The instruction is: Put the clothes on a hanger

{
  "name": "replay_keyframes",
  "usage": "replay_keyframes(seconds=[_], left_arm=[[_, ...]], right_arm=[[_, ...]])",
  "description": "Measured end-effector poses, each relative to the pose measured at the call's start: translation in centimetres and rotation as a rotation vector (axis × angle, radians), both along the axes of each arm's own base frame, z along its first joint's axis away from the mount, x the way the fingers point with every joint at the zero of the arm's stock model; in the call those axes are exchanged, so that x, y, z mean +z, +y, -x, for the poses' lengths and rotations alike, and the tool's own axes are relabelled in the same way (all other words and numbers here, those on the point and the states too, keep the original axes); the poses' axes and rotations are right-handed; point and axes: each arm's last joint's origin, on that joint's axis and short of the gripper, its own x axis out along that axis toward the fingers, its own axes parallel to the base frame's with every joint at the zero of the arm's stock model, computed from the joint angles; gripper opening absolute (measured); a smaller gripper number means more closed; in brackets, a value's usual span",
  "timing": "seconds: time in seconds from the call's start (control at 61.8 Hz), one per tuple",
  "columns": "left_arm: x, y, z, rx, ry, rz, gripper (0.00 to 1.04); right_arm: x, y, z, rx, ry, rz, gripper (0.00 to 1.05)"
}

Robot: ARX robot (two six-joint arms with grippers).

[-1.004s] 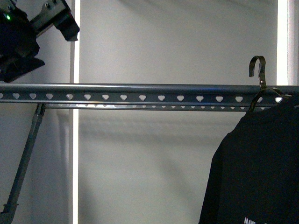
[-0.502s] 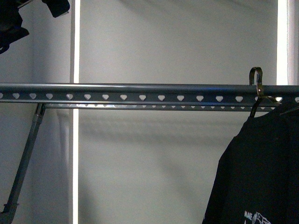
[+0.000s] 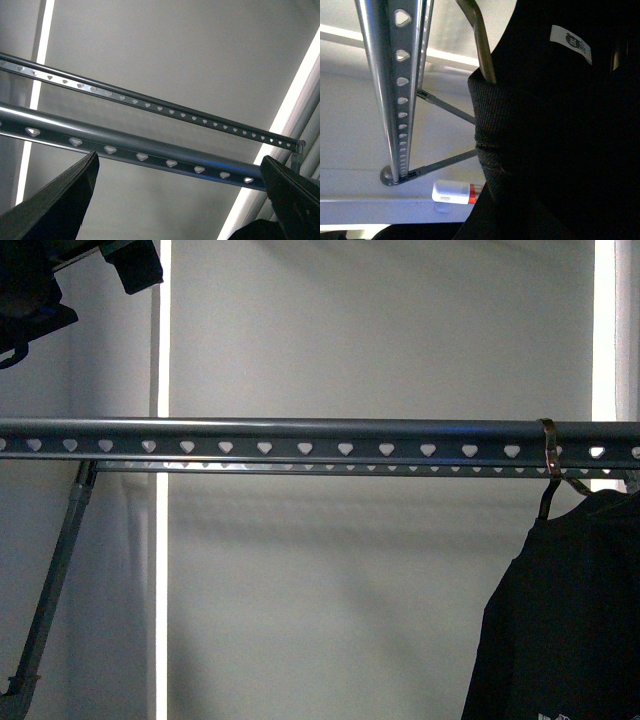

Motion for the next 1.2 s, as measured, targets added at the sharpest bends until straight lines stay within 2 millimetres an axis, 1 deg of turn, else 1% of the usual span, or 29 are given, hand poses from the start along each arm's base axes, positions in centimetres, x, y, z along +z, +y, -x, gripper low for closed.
replay_keyframes(seconds=[0.081, 0.162, 0.227, 0.259, 0.308, 0.356, 0.389, 0.405, 0.421, 0.453, 0.47, 0.502, 0.534, 0.551, 0.599, 0.632, 0.648, 0.664, 0.68, 0.729, 0.777, 0.826, 0.891, 0.939, 0.972, 1.036, 1.117, 1.134, 1.198], left_arm=[[-0.1, -0.1, -0.1, -0.016, 0.009, -0.014, 0.98], [-0.8, -0.5, -0.4, -0.046, 0.075, -0.041, 0.98], [-2.1, -0.8, -1.0, -0.076, 0.185, -0.072, 0.98], [-2.7, -0.9, -1.3, -0.087, 0.242, -0.079, 0.98], [-3.3, -1.1, -1.6, -0.097, 0.294, -0.092, 0.98], [-3.9, -1.2, -1.9, -0.112, 0.346, -0.102, 0.98], [-4.3, -1.3, -2.1, -0.114, 0.378, -0.108, 0.98], [-4.5, -1.3, -2.2, -0.115, 0.388, -0.108, 0.98], [-4.7, -1.3, -2.3, -0.115, 0.405, -0.109, 0.98], [-4.9, -1.3, -2.4, -0.115, 0.413, -0.109, 0.98], [-5.0, -1.3, -2.4, -0.115, 0.415, -0.110, 0.98], [-5.0, -1.4, -2.5, -0.112, 0.416, -0.114, 0.98], [-5.0, -1.5, -2.5, -0.086, 0.414, -0.129, 0.97], [-4.9, -1.6, -2.3, -0.019, 0.390, -0.149, 0.93], [-5.6, -1.3, -1.2, 0.105, 0.344, -0.193, 0.82], [-6.5, -1.2, 0.0, 0.131, 0.326, -0.210, 0.75], [-7.0, -1.1, 0.6, 0.137, 0.320, -0.221, 0.71], [-7.3, -1.0, 0.9, 0.139, 0.318, -0.225, 0.69], [-7.9, -0.9, 1.5, 0.140, 0.315, -0.230, 0.66], [-9.1, -0.7, 2.6, 0.144, 0.312, -0.242, 0.59], [-11.1, -0.3, 4.1, 0.144, 0.319, -0.256, 0.48], [-12.9, 0.2, 5.3, 0.149, 0.334, -0.265, 0.37], [-14.6, 0.6, 6.5, 0.149, 0.349, -0.271, 0.26], [-15.6, 0.8, 7.2, 0.148, 0.358, -0.274, 0.19], [-16.4, 1.0, 7.9, 0.147, 0.362, -0.278, 0.12], [-17.4, 1.2, 9.0, 0.143, 0.361, -0.281, 0.02], [-18.4, 1.6, 10.2, 0.147, 0.357, -0.281, 0.04], [-18.6, 1.6, 10.4, 0.148, 0.357, -0.281, 0.04], [-19.5, 1.8, 11.4, 0.149, 0.360, -0.281, 0.04]], right_arm=[[-0.3, 0.0, -0.2, 0.002, -0.003, 0.014, 0.03], [-1.1, -0.1, -0.2, -0.014, -0.018, 0.049, 0.03], [-1.9, -0.2, 0.0, -0.066, -0.037, 0.125, 0.15], [-2.4, -0.3, 0.8, -0.114, -0.072, 0.200, 0.23], [-2.9, -0.3, 1.8, -0.150, -0.102, 0.260, 0.29], [-3.4, -0.2, 3.5, -0.188, -0.130, 0.334, 0.37], [-3.7, -0.1, 5.3, -0.232, -0.157, 0.407, 0.43], [-3.7, -0.1, 5.6, -0.239, -0.163, 0.418, 0.44], [-3.8, 0.1, 7.0, -0.264, -0.193, 0.462, 0.48], [-3.8, 0.1, 8.0, -0.284, -0.215, 0.495, 0.51], [-3.9, 0.2, 9.3, -0.291, -0.243, 0.540, 0.55], [-4.0, 0.4, 11.3, -0.301, -0.275, 0.581, 0.59], [-4.3, 0.7, 14.0, -0.316, -0.316, 0.646, 0.66], [-4.7, 1.0, 16.1, -0.321, -0.342, 0.688, 0.72], [-6.1, 1.7, 19.8, -0.313, -0.373, 0.751, 0.82], [-7.3, 2.4, 22.0, -0.330, -0.369, 0.813, 0.88], [-7.9, 2.7, 22.9, -0.341, -0.355, 0.856, 0.85], [-8.1, 2.9, 23.4, -0.348, -0.346, 0.869, 0.84], [-8.7, 3.3, 24.1, -0.357, -0.336, 0.925, 0.80], [-9.9, 4.1, 25.4, -0.377, -0.334, 1.015, 0.73], [-11.3, 5.2, 26.4, -0.372, -0.391, 1.094, 0.63], [-12.0, 5.6, 26.7, -0.352, -0.429, 1.127, 0.52], [-12.4, 5.6, 26.7, -0.355, -0.431, 1.153, 0.42], [-12.6, 5.6, 26.7, -0.354, -0.431, 1.163, 0.34], [-12.8, 5.7, 26.7, -0.353, -0.433, 1.168, 0.27], [-12.9, 5.7, 26.8, -0.352, -0.437, 1.173, 0.17], [-13.1, 5.7, 26.8, -0.353, -0.441, 1.178, 0.03], [-13.1, 5.7, 26.8, -0.353, -0.442, 1.179, 0.01], [-13.4, 5.7, 26.8, -0.351, -0.440, 1.181, 0.02]])
